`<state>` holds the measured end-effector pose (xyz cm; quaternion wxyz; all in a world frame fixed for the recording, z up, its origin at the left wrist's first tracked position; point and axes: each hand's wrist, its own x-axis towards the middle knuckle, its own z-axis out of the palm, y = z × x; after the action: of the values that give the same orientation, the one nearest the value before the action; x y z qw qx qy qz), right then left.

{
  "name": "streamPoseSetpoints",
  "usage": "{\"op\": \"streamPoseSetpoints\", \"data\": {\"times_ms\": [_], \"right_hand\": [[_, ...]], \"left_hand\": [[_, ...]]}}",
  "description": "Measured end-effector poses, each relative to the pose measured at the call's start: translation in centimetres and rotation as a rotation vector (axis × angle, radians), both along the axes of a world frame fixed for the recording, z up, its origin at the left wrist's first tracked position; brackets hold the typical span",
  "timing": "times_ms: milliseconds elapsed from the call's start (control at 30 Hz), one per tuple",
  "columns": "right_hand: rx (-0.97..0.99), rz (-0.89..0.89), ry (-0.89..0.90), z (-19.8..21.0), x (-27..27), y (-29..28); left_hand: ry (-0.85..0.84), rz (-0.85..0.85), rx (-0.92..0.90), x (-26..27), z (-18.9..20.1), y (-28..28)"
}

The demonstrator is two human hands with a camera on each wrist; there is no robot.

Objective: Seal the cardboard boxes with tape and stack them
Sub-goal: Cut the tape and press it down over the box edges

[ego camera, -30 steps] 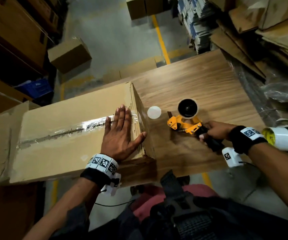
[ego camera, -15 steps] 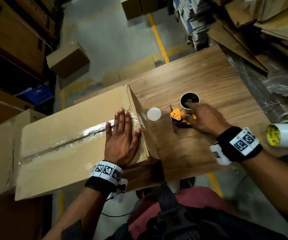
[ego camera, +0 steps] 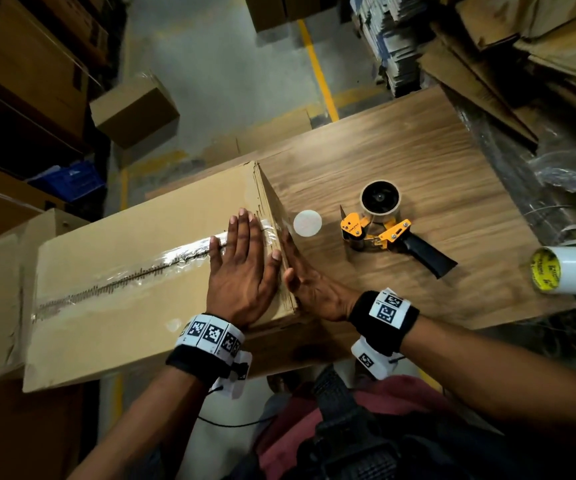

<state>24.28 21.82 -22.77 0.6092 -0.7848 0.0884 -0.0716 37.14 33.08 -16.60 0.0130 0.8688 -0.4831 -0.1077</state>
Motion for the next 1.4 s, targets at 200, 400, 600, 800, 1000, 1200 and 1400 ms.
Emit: {"op": "streamPoseSetpoints", "data": {"times_ms": [200,400,600,800,1000,1200,1400], "right_hand": [[-0.246,-0.171,0.361,-1.9,-3.8,-4.4],[-0.541,-0.824,0.341,-3.6,-9.2,-13.3],[-0.153,-0.647,0.863,-6.4,-12.6,-16.1],[0.136,-0.556,0.83,-7.2,-12.1,-17.4],[0.016,-0.674,0.722,-4.7,-12.3,-17.8],[0.016,-0.706,0.513,-1.3,-12.2,-16.9],[0.017,-0.69,0.45,0.3,-11.2,-15.5]], "left_hand": [[-0.024,0.009,-0.01,0.1,-0.4,0.0],[-0.031,0.011,-0.007,0.3,-0.6,0.1],[-0.022,0.015,0.011,0.2,-0.5,-0.2],[0.01,0.067,0.038,0.3,-0.1,-3.3],[0.005,0.039,0.071,0.7,0.0,-4.5],[0.094,-0.074,0.064,2.3,0.8,-4.2],[0.08,0.307,-0.043,-0.7,1.0,-7.2]]}}
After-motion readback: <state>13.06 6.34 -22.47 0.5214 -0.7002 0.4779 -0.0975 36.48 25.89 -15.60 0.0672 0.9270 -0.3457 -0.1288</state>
